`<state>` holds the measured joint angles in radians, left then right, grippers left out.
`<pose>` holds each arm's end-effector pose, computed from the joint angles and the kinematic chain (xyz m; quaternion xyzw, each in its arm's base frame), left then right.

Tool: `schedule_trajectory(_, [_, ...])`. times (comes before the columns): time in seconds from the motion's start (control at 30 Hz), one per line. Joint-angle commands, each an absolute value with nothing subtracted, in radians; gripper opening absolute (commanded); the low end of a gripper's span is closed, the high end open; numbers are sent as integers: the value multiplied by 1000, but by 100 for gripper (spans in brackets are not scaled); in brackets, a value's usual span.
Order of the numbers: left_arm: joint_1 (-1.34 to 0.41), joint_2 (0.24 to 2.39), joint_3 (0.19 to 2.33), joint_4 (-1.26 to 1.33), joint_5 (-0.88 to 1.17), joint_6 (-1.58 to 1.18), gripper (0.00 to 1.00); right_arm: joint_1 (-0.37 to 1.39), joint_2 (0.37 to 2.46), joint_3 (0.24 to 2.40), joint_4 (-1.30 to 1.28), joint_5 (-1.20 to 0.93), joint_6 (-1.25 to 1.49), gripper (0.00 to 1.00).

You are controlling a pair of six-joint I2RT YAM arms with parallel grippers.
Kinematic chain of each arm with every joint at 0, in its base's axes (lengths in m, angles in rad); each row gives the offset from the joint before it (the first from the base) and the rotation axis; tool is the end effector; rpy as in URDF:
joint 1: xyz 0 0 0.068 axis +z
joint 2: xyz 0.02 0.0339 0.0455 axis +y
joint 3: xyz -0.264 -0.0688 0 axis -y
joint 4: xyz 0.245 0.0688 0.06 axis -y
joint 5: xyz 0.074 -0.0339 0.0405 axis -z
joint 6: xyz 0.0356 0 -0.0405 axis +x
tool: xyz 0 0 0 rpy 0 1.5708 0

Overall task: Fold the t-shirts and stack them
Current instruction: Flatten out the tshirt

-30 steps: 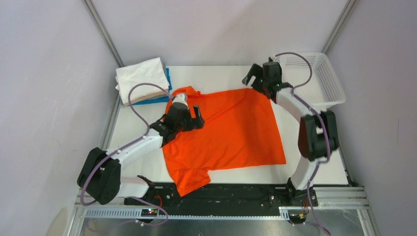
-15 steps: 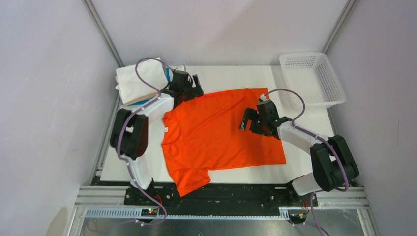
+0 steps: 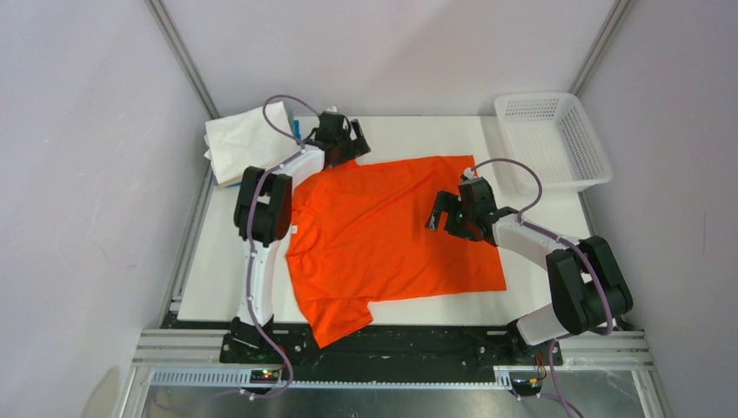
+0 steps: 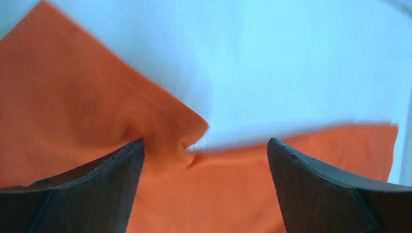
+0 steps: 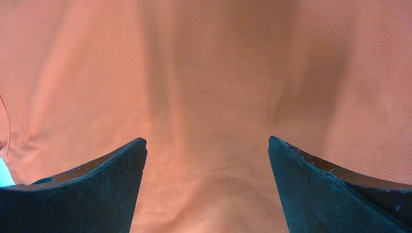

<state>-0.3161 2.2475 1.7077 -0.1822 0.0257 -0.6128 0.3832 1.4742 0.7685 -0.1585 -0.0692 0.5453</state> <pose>0.4831 -0.1590 0.1724 -0.1294 0.9020 -0.1949 0.3629 0.2690 0.1111 0.1797 0.0640 0.9356 0.1838 0.2947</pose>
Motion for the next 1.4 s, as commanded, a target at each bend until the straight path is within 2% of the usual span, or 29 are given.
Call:
schedule_trajectory(0.0, [-273, 2359, 1960, -156, -80, -689, 100, 376, 1484, 768, -139, -58, 525, 99])
schedule_trajectory(0.13, [-211, 2523, 2231, -180, 29, -798, 100, 373, 1479, 766, -146, -60, 526, 99])
schedule_trajectory(0.23, [-194, 2531, 2287, -182, 88, -805, 100, 367, 1469, 765, -153, -55, 525, 99])
schedule_trajectory(0.33, [-201, 2448, 2234, -181, 83, -740, 100, 357, 1447, 765, -156, -44, 529, 99])
schedule_trajectory(0.53, [-226, 2114, 1942, -189, 22, -597, 100, 331, 1368, 765, -189, -9, 534, 99])
schedule_trajectory(0.67, [-265, 1779, 1601, -213, -62, -573, 100, 291, 1330, 763, -203, 18, 520, 99])
schedule_trajectory(0.87, [-342, 1502, 1098, -222, -88, -577, 100, 227, 1398, 822, -166, -62, 485, 99])
schedule_trajectory(1.07, [-361, 1492, 944, -221, -77, -588, 100, 213, 1539, 922, -159, -74, 487, 99])
schedule_trajectory(1.37, [-347, 1753, 1020, -222, -8, -605, 100, 165, 1663, 927, -176, -73, 529, 99])
